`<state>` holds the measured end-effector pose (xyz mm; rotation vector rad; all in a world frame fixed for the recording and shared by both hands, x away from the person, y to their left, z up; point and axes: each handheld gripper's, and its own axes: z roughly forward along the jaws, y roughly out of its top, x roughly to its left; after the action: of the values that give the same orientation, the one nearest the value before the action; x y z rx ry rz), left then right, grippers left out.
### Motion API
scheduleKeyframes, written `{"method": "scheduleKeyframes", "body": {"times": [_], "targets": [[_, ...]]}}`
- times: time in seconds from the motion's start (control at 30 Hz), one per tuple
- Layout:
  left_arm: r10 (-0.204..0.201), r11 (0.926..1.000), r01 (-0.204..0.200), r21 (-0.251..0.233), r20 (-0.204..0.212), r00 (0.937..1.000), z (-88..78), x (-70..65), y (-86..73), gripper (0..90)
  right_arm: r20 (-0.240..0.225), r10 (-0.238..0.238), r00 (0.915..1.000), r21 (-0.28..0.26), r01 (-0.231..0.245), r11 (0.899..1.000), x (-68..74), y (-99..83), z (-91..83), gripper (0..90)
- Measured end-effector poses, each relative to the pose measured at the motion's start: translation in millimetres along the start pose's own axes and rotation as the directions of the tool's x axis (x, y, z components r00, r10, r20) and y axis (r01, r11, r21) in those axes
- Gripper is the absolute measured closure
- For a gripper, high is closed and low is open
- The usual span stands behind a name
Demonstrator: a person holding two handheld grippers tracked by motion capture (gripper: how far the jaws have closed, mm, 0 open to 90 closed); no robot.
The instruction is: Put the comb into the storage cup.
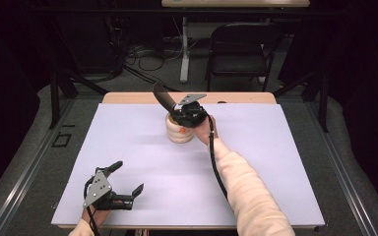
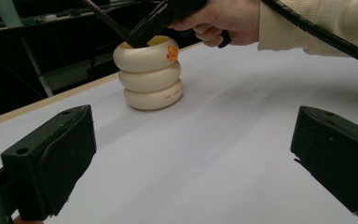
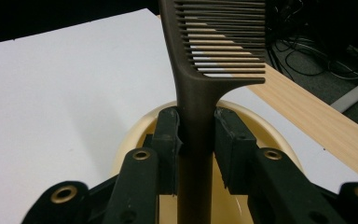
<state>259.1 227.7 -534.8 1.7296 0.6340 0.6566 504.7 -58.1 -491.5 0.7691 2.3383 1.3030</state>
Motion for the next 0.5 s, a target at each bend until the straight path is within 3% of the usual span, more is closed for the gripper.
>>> {"method": "scheduleKeyframes", "body": {"times": [0.17, 0.5], "targets": [[-0.001, 1.0, 0.001, -0.002, -0.001, 1.0, -0.2, -0.1, 0.0, 0.1, 0.001, 0.003, 1.0, 0.011, -0.003, 1.0, -1.4, -0.2, -2.1, 63.6], [-0.003, 1.0, 0.003, 0.0, 0.0, 1.0, 0.3, -0.1, 0.0, 0.1, 0.016, 0.032, 0.9994, 0.01, -0.032, 0.999, -6.6, 5.4, -22.6, 32.0]]}}
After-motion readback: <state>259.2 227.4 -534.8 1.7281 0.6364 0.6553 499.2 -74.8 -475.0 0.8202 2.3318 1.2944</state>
